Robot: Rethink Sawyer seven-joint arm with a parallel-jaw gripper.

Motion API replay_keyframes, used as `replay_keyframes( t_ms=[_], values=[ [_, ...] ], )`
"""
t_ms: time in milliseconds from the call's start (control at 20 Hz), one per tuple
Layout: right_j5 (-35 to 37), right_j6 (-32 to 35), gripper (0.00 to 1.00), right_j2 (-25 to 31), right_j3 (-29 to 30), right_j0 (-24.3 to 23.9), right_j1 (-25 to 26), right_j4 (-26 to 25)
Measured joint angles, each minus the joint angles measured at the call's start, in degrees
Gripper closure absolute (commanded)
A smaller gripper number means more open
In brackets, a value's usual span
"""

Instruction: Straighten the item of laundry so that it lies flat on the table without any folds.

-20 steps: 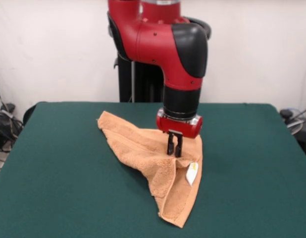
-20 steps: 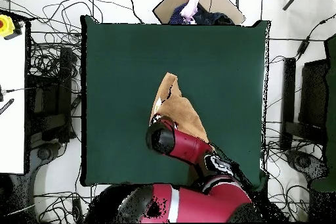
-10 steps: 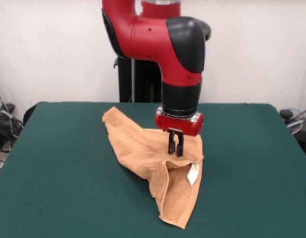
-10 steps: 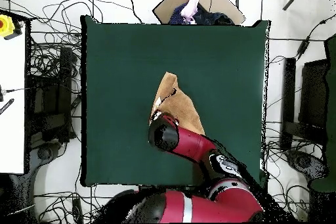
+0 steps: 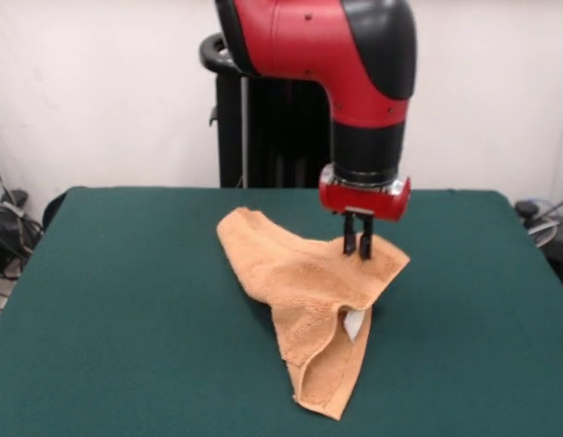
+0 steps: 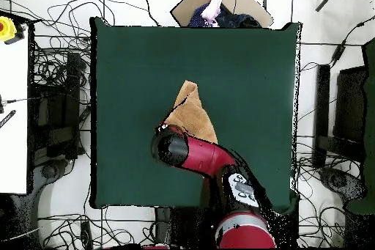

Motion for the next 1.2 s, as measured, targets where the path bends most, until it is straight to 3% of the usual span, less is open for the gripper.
replay_keyframes(
  t_ms=[650,1200],
  values=[
    [13.5,0.0,1.0,0.0,-5.2,-0.6,-3.8,-0.1],
    [15.0,0.0,1.0,0.1,-13.2,-7.2,-3.0,-5.1]
  ],
)
